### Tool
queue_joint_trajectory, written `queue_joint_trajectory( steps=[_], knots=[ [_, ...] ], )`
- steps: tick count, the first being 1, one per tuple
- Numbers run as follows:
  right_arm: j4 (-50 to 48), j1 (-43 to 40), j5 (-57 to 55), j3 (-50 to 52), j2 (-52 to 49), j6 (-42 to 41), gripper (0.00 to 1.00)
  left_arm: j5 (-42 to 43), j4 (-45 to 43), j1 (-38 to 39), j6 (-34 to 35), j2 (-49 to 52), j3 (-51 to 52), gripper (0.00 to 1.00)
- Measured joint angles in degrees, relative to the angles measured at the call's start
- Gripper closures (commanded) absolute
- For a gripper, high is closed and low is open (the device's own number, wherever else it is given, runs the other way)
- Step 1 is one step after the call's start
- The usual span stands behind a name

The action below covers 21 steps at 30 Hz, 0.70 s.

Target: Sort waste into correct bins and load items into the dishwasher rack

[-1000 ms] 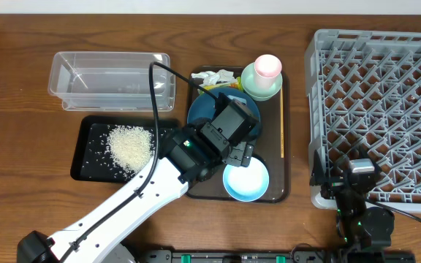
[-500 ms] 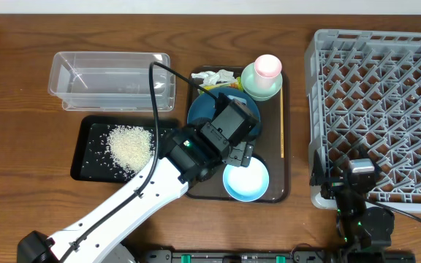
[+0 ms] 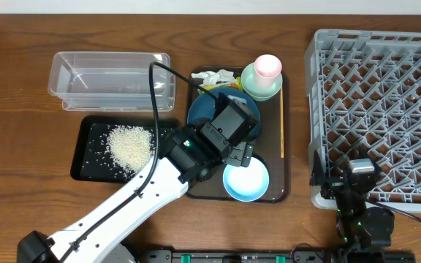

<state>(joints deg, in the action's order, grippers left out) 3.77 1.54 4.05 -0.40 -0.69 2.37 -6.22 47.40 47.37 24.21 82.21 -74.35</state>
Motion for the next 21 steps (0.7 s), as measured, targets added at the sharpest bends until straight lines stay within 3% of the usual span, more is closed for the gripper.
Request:
queue_joint_trajectory(
  steps=[7,21],
  knots=[
    [0.0,0.0,0.0,0.0,0.0,0.0,0.01,0.98,0.0,-0.02,0.0,0.0,0.0,0.13],
    [0.0,0.0,0.0,0.0,0.0,0.0,0.01,10.64,0.2,0.0,-0.07,0.0,0.83,0.13]
  ],
)
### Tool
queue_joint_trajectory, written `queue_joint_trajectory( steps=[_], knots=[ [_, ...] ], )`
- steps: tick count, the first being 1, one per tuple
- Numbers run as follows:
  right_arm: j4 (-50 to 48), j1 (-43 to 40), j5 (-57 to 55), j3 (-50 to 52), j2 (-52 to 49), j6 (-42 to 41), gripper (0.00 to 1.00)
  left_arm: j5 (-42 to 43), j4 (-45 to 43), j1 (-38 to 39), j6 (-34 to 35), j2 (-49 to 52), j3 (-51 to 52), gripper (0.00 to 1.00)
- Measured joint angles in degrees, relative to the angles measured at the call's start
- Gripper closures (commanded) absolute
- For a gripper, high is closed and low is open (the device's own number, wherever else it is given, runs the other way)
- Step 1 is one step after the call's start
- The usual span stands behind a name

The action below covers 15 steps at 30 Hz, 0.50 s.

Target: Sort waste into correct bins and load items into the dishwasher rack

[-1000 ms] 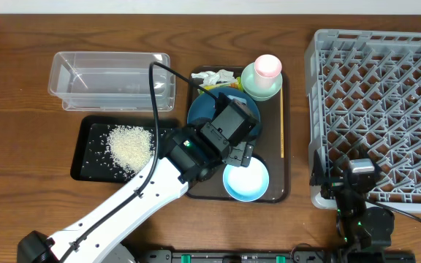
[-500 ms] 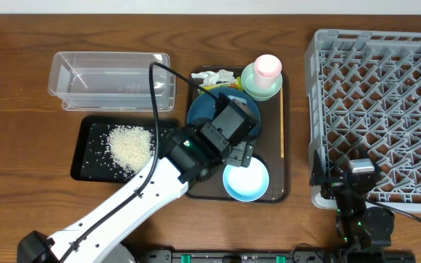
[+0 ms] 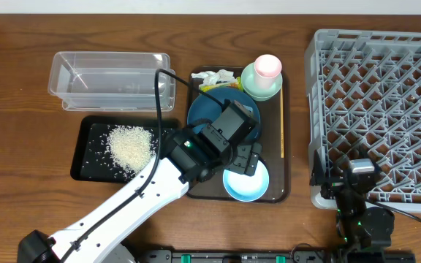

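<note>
My left gripper (image 3: pixel 245 161) reaches in from the lower left and hangs over the upper rim of a light blue bowl (image 3: pixel 247 184) at the front of the brown tray (image 3: pixel 286 157). Its fingers look spread, with nothing seen between them. Behind it on the tray lie a dark blue plate (image 3: pixel 205 117), a green bowl (image 3: pixel 258 89) with a pink cup (image 3: pixel 267 66) in it, crumpled white paper (image 3: pixel 215 75) and a chopstick (image 3: pixel 281 124). The grey dishwasher rack (image 3: pixel 378 109) stands at the right. My right gripper (image 3: pixel 346 183) rests by the rack's front left corner, its jaws unclear.
A clear plastic bin (image 3: pixel 112 79) sits at the back left. In front of it is a black tray (image 3: pixel 86 164) with a heap of rice (image 3: pixel 130 144). The left arm's cable arches over the bin's right end.
My left gripper has shifted slightly to the right and toward the front, now lying further over the light blue bowl's rim. The right arm has not moved.
</note>
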<state>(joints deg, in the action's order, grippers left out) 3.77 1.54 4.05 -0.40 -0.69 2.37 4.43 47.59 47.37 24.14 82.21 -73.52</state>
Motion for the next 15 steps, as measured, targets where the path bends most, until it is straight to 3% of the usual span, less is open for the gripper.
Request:
queue_joint_trajectory(
  steps=[15],
  knots=[
    [0.0,0.0,0.0,0.0,0.0,-0.02,0.01,0.39,0.0,0.0,0.02,0.0,0.0,0.13]
  ],
)
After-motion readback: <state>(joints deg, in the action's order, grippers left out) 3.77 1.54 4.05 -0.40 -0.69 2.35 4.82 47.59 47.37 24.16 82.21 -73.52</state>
